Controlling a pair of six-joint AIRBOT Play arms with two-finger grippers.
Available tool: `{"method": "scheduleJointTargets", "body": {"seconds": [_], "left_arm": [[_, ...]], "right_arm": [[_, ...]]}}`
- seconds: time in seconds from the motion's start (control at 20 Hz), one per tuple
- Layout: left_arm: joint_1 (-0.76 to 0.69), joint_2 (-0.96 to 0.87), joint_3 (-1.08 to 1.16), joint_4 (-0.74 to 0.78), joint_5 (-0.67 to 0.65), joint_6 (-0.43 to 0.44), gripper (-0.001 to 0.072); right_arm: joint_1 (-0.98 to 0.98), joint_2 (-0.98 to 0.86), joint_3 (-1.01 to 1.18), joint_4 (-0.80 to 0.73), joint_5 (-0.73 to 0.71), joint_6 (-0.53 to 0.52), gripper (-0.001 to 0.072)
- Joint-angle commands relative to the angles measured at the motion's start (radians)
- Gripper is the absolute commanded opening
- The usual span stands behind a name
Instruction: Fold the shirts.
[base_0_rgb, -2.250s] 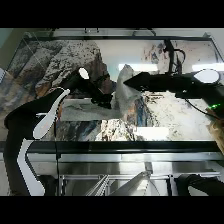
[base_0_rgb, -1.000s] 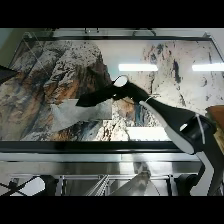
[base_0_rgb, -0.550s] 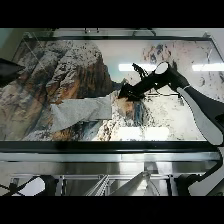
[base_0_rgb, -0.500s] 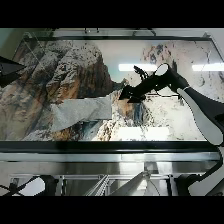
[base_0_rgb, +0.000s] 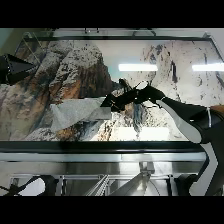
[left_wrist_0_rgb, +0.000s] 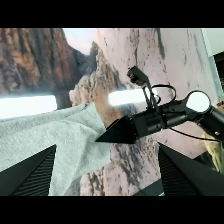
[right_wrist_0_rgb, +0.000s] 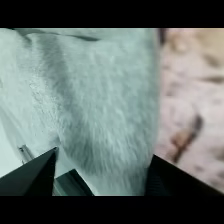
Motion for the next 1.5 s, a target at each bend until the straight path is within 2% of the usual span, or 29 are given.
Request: {"method": "scheduleJointTargets", "body": {"seconds": [0.0, 0.1, 0.25, 0.4, 0.55, 0.75, 0.8, 0.95, 1.05, 1.3, 1.45], "left_arm": [[-0.003, 0.0, 0.0, 0.001, -0.005, 0.0, 0.0702], [-0.003, 0.0, 0.0, 0.001, -0.009, 0.0, 0.0702], [-0.003, 0.0, 0.0, 0.002, -0.013, 0.0, 0.0701], [-0.003, 0.0, 0.0, 0.008, -0.016, 0.0, 0.0702], [-0.003, 0.0, 0.0, 0.009, -0.016, 0.0, 0.0702], [-0.003, 0.0, 0.0, 0.008, -0.015, 0.0, 0.0702], [-0.003, 0.0, 0.0, 0.008, -0.016, 0.0, 0.0702], [-0.003, 0.0, 0.0, 0.008, -0.014, 0.0, 0.0701], [-0.003, 0.0, 0.0, 0.008, -0.005, 0.0, 0.0701], [-0.005, 0.0, 0.0, 0.008, 0.0, 0.0, 0.0701], [-0.005, -0.005, 0.0, 0.007, -0.001, 0.0, 0.0702]], "right_arm": [[0.048, -0.018, 0.011, 0.157, -0.013, -0.085, 0.0132], [0.049, 0.003, 0.024, 0.169, 0.018, -0.09, 0.0017], [0.011, 0.128, 0.024, 0.153, 0.037, -0.09, 0.0016], [-0.108, 0.344, 0.031, 0.097, 0.035, -0.064, 0.0017], [-0.308, 0.562, 0.051, 0.026, 0.011, -0.04, 0.0016], [-0.667, 0.741, 0.053, 0.011, -0.074, -0.067, 0.0016], [-0.767, 0.764, 0.055, -0.027, -0.077, -0.046, 0.0016], [-1.06, 0.769, 0.084, -0.247, 0.015, 0.182, 0.0016], [-1.2, 0.748, 0.103, -0.344, 0.061, 0.205, 0.0016], [-1.432, 0.673, 0.209, -0.371, 0.251, 0.268, 0.0016], [-1.509, 0.667, 0.268, -0.635, 0.428, 0.369, 0.0016]]}}
